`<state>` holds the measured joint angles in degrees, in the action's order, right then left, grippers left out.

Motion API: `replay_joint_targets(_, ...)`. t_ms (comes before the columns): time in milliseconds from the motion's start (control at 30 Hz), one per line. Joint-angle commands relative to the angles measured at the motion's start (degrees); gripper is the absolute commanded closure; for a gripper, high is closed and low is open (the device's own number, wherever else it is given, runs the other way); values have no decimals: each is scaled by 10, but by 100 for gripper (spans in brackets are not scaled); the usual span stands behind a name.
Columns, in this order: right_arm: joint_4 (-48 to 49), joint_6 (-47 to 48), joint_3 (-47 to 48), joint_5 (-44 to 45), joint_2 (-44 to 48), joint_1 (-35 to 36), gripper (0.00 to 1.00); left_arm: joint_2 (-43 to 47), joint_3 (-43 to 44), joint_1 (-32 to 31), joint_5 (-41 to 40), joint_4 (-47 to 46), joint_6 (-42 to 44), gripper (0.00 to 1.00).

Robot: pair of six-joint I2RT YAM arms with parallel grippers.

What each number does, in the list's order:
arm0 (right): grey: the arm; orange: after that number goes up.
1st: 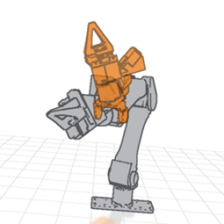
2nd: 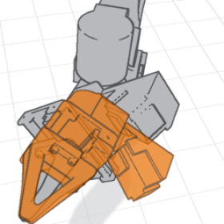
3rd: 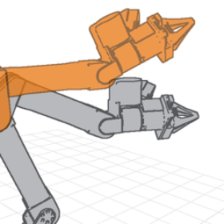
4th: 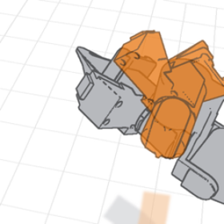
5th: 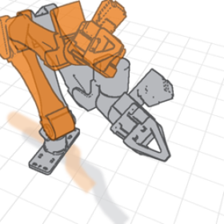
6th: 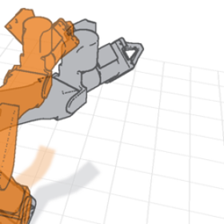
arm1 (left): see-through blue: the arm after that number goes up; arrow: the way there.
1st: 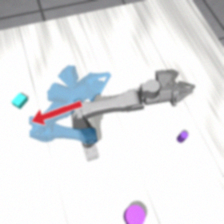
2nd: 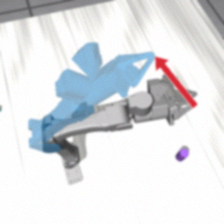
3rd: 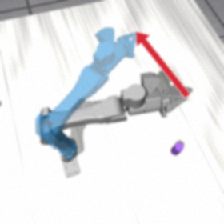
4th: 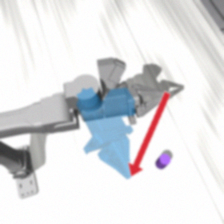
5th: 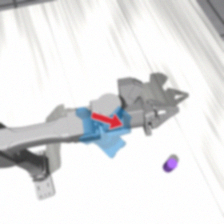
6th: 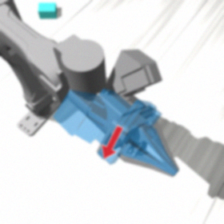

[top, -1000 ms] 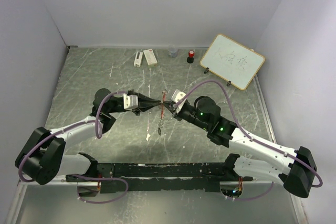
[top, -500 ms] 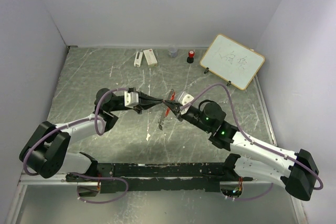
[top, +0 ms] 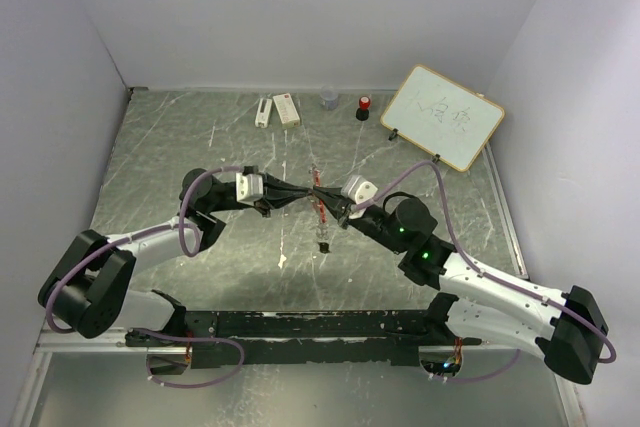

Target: Put the keys on the keyring

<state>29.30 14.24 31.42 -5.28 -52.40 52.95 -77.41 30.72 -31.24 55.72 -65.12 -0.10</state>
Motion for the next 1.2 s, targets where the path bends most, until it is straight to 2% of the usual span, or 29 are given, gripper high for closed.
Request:
replay_joint_targets(0,68,3,10,-9,12,0,100,-6,8,0,8,-17,-10,92)
replay_joint_targets(267,131,-9,-5,-22,-20,0,100,-25,4,0,16,-124,-87,93)
replay_joint_targets(400,141,-13,-8,-13,-27,0,100,-26,-3,0,8,-150,-104,93)
replay_joint_targets(533,185,-17,-25,-7,-30,0,100,-32,7,0,12,-156,-125,93)
replay_joint_targets(600,207,-18,-31,-7,-39,0,100,-38,5,0,11,-187,-147,93)
replay_joint_targets(967,479,-35,-106,-10,-133,0,100,-78,17,0,5,-305,-259,93)
replay_joint_targets(1167,576,-44,-105,-12,-200,0,100,-91,23,0,6,-329,-284,93)
